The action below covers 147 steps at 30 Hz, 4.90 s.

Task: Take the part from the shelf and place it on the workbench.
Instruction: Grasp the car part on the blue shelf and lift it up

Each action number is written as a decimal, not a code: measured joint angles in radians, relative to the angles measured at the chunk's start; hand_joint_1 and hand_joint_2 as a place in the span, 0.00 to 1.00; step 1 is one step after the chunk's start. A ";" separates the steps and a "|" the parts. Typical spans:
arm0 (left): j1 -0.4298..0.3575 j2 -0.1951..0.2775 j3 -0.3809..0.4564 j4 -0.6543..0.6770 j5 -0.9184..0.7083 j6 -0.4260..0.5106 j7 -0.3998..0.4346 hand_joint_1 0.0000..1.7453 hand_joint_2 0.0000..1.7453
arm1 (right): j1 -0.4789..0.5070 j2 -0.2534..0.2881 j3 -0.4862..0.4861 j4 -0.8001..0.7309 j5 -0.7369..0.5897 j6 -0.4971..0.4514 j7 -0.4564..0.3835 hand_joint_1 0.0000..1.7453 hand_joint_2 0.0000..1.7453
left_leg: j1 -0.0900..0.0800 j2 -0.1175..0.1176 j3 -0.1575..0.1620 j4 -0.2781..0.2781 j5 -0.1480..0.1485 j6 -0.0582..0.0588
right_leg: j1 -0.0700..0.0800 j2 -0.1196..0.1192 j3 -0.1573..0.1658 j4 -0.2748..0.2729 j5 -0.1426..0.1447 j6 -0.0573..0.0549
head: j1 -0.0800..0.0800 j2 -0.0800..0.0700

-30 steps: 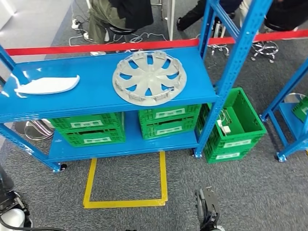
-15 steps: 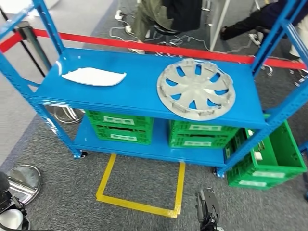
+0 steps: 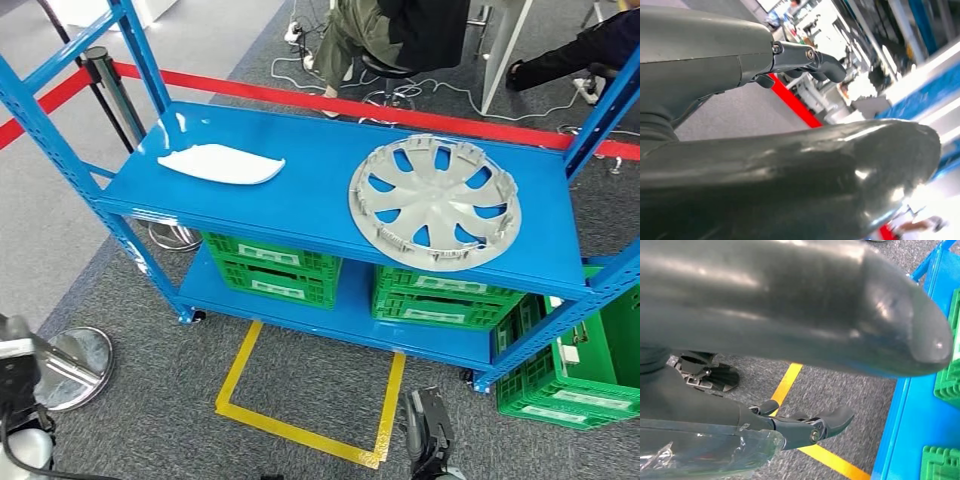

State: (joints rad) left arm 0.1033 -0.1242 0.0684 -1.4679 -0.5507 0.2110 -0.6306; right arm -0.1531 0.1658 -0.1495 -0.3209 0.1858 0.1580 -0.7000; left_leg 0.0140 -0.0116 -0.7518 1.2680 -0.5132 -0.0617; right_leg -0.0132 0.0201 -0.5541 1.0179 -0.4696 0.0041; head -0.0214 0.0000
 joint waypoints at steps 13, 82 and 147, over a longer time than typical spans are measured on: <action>-0.148 0.109 -0.056 0.188 -0.075 -0.051 0.083 0.00 0.00 | -0.018 -0.068 -0.031 0.012 0.080 -0.244 0.201 0.00 1.00 | -0.003 0.003 0.132 -0.268 0.106 0.059 | 0.002 -0.011 -0.142 0.281 -0.135 0.044 | 0.014 0.000; -0.284 0.236 -0.121 0.435 -0.164 -0.063 0.137 0.00 0.00 | 0.130 -0.109 0.073 0.133 0.356 -0.036 0.693 0.00 0.00 | -0.014 0.072 0.269 -0.276 0.003 0.041 | 0.038 -0.077 -0.093 0.023 0.065 0.003 | 0.014 0.000; -0.442 0.359 -0.489 0.638 -0.506 -0.070 0.288 0.00 1.00 | 0.125 -0.107 0.009 0.134 0.459 -0.019 0.656 0.00 0.00 | 0.002 0.013 0.135 -0.266 0.114 0.034 | 0.022 0.008 -0.027 0.004 0.026 0.022 | 0.016 0.000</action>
State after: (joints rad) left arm -0.3386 0.2349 -0.4203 -0.8298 -1.0568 0.1411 -0.3426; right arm -0.0281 0.0591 -0.1405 -0.1873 0.6451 0.1390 -0.0439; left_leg 0.0162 0.0011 -0.6169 1.0019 -0.3989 -0.0279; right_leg 0.0091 0.0285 -0.5809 1.0221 -0.4438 0.0264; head -0.0056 0.0000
